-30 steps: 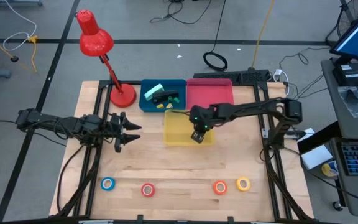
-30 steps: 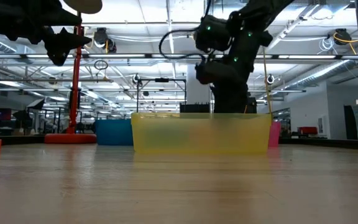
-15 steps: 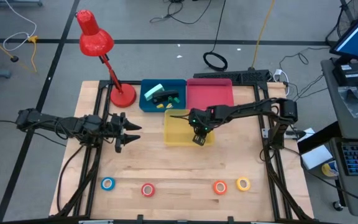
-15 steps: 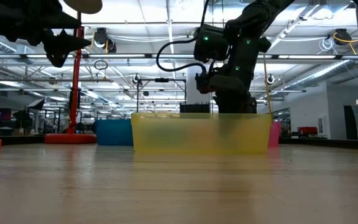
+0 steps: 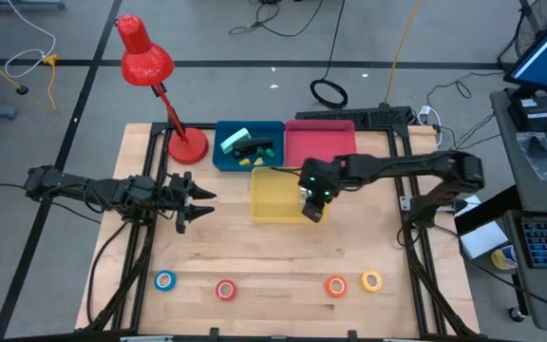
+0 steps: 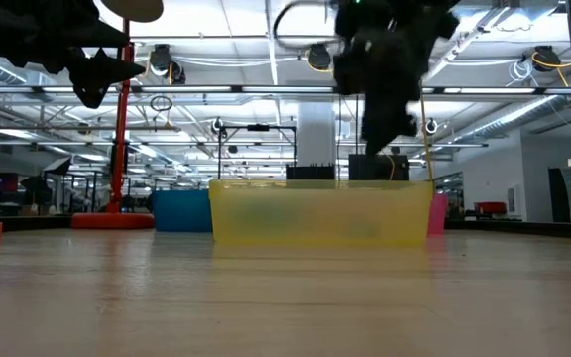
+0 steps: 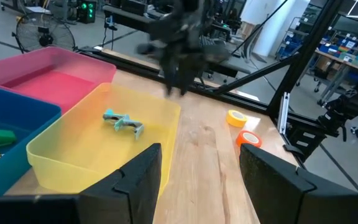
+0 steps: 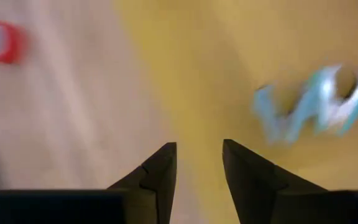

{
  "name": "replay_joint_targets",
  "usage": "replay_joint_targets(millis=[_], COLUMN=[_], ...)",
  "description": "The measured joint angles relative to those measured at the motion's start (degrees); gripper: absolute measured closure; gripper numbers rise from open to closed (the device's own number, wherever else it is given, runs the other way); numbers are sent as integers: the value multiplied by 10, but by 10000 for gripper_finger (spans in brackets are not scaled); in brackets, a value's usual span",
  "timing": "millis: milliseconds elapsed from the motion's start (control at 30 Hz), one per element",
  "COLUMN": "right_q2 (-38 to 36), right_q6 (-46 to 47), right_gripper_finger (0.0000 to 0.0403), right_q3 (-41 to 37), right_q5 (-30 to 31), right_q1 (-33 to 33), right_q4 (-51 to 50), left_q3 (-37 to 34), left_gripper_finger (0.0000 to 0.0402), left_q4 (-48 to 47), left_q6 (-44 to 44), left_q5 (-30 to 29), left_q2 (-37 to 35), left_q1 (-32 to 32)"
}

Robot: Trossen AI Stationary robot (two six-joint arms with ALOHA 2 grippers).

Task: Pick and place Stapler, Stapler remover, tape
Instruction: Put the yellow tape into the red bin

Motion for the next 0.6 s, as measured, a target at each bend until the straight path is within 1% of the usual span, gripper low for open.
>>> replay_joint_targets(millis=[100,233,367,467,600], right_q2=[-50,-105,-145,-164,-175], right_q6=[68,181,325,430,540], right_gripper_finger=[285,286,286,286,287], right_q3=[0,0,-1,-1,-22], right_q5=[-32,-33,-33,-31,-31], right_q1=[27,84,150,206,275], right_q4=[-72,-196,-296,-335,-337], left_q3=[0,0,0,0,0], left_gripper_finger=[186,186,186,186,186], left_q4=[0,0,0,-7,-11], left_q6=[0,1,3,4,2], left_q5=[0,0,2,2,2], left_q2=[0,0,0,0,0], left_q1=[0,0,0,0,0])
